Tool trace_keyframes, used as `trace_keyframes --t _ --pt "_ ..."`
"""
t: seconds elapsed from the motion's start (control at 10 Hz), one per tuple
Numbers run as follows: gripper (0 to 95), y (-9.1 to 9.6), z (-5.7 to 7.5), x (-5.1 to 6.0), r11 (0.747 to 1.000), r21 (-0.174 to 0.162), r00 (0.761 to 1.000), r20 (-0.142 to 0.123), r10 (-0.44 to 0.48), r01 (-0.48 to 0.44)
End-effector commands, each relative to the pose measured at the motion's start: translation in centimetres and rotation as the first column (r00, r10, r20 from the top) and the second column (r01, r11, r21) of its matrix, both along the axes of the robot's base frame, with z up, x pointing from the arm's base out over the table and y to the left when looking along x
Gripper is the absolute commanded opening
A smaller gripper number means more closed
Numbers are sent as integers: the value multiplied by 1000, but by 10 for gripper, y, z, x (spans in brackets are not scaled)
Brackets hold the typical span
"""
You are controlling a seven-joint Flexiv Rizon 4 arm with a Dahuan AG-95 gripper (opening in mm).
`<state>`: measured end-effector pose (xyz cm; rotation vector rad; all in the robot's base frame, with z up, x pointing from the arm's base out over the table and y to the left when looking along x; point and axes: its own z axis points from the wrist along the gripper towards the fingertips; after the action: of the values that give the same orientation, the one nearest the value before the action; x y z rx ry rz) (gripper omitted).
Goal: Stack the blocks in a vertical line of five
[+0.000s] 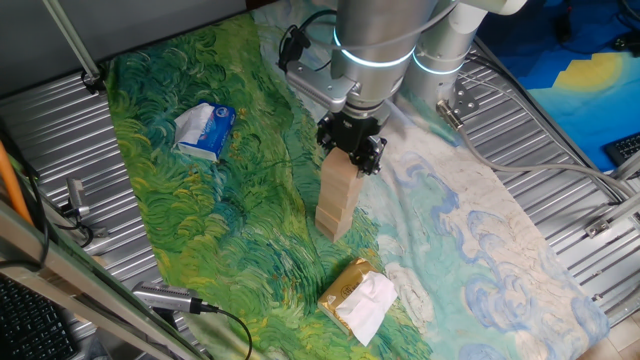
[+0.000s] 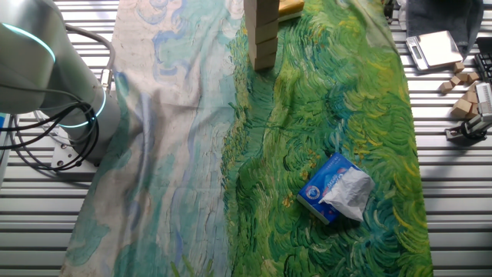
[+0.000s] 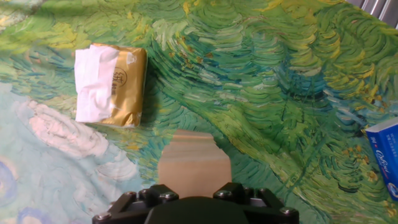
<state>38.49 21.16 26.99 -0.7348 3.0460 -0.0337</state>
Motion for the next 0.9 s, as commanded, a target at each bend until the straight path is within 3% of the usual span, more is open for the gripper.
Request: trace_keyframes --t 0.1,0.6,0.8,0.9 --pt "950 1 1 2 1000 -2 1000 -1 -4 4" --pt "950 3 5 1 1000 -2 1000 -11 7 -7" --pt "950 9 23 -3 1000 -1 999 -42 0 0" --pt "760 9 33 -5 1000 -4 999 -49 9 -9"
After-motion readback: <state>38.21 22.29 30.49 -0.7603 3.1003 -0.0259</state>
